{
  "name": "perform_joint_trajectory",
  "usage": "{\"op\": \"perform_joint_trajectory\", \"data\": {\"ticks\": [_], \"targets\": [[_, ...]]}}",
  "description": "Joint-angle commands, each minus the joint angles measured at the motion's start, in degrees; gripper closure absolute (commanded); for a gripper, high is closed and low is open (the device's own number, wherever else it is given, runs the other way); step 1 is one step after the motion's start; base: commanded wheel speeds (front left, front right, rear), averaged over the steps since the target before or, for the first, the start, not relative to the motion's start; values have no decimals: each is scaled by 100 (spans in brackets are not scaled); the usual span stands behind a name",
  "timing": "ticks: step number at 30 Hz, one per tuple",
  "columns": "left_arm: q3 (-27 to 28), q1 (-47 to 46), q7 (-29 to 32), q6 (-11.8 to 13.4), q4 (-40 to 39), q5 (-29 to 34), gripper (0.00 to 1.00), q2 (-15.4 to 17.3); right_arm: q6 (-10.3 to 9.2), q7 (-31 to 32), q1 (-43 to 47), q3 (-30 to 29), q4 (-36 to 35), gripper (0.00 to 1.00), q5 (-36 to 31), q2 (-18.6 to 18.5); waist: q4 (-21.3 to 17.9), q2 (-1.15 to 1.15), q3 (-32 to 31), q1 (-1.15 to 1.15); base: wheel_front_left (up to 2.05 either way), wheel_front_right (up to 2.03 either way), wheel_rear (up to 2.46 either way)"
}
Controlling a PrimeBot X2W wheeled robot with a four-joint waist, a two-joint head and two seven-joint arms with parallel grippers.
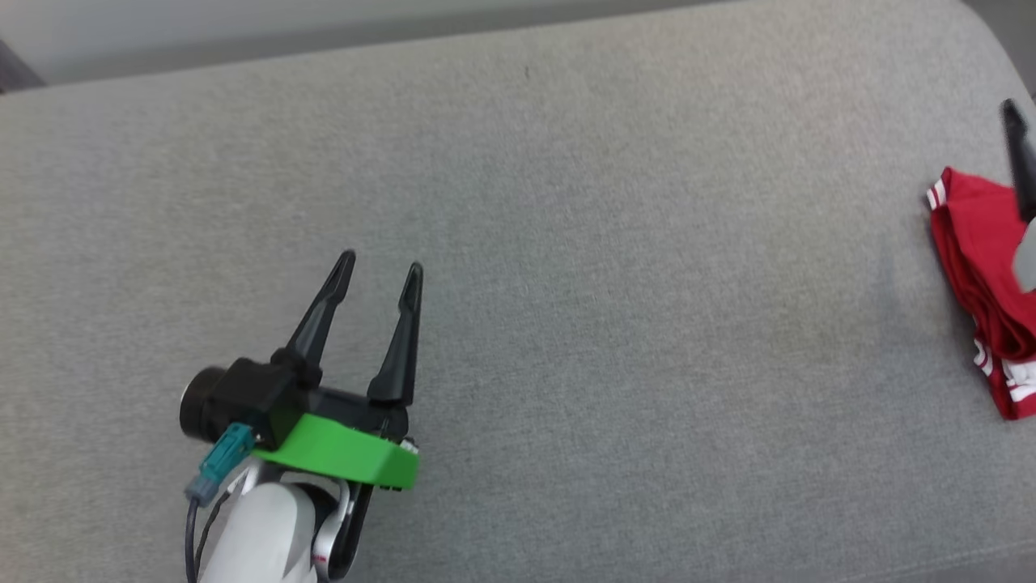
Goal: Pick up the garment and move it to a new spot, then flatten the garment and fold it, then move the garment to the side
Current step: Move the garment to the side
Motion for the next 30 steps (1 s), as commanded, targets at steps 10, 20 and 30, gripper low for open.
{"op": "perform_joint_trajectory", "data": {"ticks": [10, 20, 30], "targets": [[377, 608, -34, -15, 200, 3, 0, -207, -10, -463, 1791, -727, -1318, 0, 312, 1185, 776, 0, -1191, 1, 0, 0, 0], [532, 976, -34, -15, 343, -2, 0, -367, -10, -821, 3250, -1275, -2053, 0, 163, 2329, 927, 0, -1388, 1, 0, 0, 0], [728, 1082, -34, -15, 563, 209, 0, -449, -10, -1004, 3820, -1276, -2177, 0, -235, 2711, 985, 0, -1470, 1, 0, 0, 0]]}}
